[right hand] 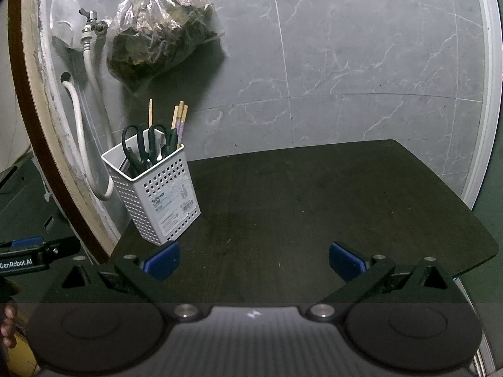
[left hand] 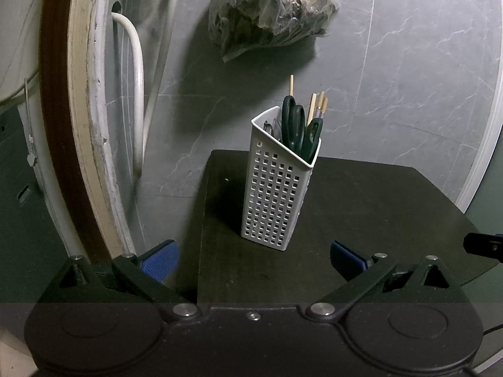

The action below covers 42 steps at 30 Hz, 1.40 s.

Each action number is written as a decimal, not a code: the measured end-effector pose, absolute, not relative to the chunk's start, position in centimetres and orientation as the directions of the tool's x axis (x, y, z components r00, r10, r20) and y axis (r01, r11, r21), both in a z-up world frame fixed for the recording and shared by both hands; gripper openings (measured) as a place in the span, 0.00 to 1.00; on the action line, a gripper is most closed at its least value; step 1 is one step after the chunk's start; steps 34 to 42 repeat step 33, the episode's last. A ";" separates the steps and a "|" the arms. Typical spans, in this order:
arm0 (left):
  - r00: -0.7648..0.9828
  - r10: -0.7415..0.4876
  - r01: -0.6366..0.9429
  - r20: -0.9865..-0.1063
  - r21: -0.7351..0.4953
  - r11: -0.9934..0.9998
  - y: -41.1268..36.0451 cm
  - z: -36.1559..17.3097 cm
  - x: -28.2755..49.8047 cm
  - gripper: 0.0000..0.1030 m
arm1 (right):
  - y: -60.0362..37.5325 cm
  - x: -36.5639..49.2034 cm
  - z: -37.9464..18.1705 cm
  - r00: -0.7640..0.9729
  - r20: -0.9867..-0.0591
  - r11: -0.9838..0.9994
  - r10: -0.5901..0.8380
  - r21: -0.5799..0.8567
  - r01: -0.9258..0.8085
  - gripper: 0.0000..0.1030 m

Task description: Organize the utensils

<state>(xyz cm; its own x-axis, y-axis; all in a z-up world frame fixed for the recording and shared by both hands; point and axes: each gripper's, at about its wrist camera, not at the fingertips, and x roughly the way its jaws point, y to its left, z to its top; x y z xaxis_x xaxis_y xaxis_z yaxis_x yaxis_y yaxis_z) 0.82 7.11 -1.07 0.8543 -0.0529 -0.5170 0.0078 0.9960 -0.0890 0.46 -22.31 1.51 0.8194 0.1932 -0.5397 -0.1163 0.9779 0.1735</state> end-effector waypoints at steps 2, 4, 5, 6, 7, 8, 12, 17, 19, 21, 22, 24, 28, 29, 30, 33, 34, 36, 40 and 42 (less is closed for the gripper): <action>0.854 -0.053 0.008 -0.518 -0.089 0.996 7.1 -1.1 0.8 0.99 | -22.4 0.5 1.4 0.819 -0.541 0.978 0.193 0.174 -0.116 1.00; 0.853 -0.052 0.007 -0.520 -0.089 0.996 7.1 -1.1 1.0 0.99 | -22.5 0.5 1.4 0.818 -0.542 0.978 0.194 0.174 -0.116 1.00; 0.852 -0.052 0.007 -0.521 -0.089 0.996 7.1 -1.2 1.0 0.99 | -22.5 0.6 1.4 0.818 -0.542 0.978 0.194 0.174 -0.116 1.00; 0.851 -0.052 0.007 -0.522 -0.089 0.996 7.1 -1.2 1.1 0.99 | -22.5 0.8 1.3 0.817 -0.543 0.978 0.194 0.174 -0.117 1.00; 0.851 -0.052 0.007 -0.522 -0.088 0.996 7.0 -1.2 1.2 0.99 | -22.5 0.8 1.3 0.816 -0.544 0.978 0.195 0.174 -0.117 1.00; 0.850 -0.052 0.006 -0.523 -0.089 0.996 7.1 -1.2 1.2 0.99 | -22.5 0.8 1.2 0.815 -0.545 0.978 0.195 0.174 -0.117 1.00; 0.836 -0.052 -0.004 -0.547 -0.101 0.995 7.1 -1.3 1.6 0.99 | -22.4 1.1 1.3 0.813 -0.548 0.978 0.195 0.174 -0.117 1.00; 0.829 -0.033 -0.015 -0.558 -0.081 0.997 7.0 -1.4 1.6 0.99 | -22.4 1.2 1.3 0.812 -0.550 0.978 0.194 0.173 -0.116 1.00; 0.828 -0.047 -0.009 -0.559 -0.097 0.995 7.2 -1.4 1.6 0.99 | -22.3 1.4 1.3 0.811 -0.552 0.978 0.194 0.173 -0.116 1.00; 0.826 -0.047 -0.010 -0.562 -0.098 0.995 7.2 -1.4 1.8 0.99 | -22.3 1.5 1.3 0.810 -0.553 0.978 0.195 0.173 -0.117 1.00; 0.825 -0.040 -0.013 -0.564 -0.091 0.996 7.2 -1.4 1.9 0.99 | -22.3 1.5 1.3 0.810 -0.553 0.978 0.195 0.173 -0.117 1.00; 0.823 -0.030 -0.019 -0.567 -0.080 0.997 7.1 -1.4 2.0 0.99 | -22.3 1.5 1.3 0.810 -0.553 0.978 0.195 0.173 -0.117 1.00; 0.823 -0.028 -0.022 -0.567 -0.081 0.996 7.2 -1.5 2.2 0.99 | -22.3 1.6 1.2 0.809 -0.554 0.978 0.195 0.173 -0.117 1.00; 0.823 -0.028 -0.022 -0.568 -0.080 0.997 7.2 -1.5 2.2 0.99 | -22.3 1.6 1.2 0.809 -0.554 0.978 0.195 0.173 -0.116 1.00; 0.823 -0.029 -0.021 -0.568 -0.080 0.997 7.2 -1.5 2.2 0.99 | -22.3 1.6 1.2 0.809 -0.555 0.978 0.194 0.173 -0.116 1.00; 0.819 -0.034 -0.015 -0.572 -0.082 0.997 7.2 -1.6 2.3 0.99 | -22.3 1.9 1.1 0.808 -0.556 0.978 0.194 0.173 -0.116 1.00; 0.819 -0.034 -0.015 -0.572 -0.082 0.997 7.2 -1.6 2.3 0.99 | -22.3 1.9 1.1 0.808 -0.556 0.978 0.194 0.173 -0.116 1.00; 0.819 -0.034 -0.015 -0.572 -0.082 0.997 7.2 -1.6 2.3 0.99 | -22.3 1.9 1.1 0.808 -0.556 0.978 0.194 0.173 -0.116 1.00; 0.819 -0.034 -0.015 -0.572 -0.082 0.997 7.2 -1.6 2.3 0.99 | -22.3 1.9 1.1 0.808 -0.556 0.978 0.194 0.173 -0.116 1.00; 0.819 -0.034 -0.015 -0.572 -0.082 0.997 7.2 -1.6 2.3 0.99 | -22.3 1.9 1.1 0.808 -0.556 0.978 0.194 0.173 -0.116 1.00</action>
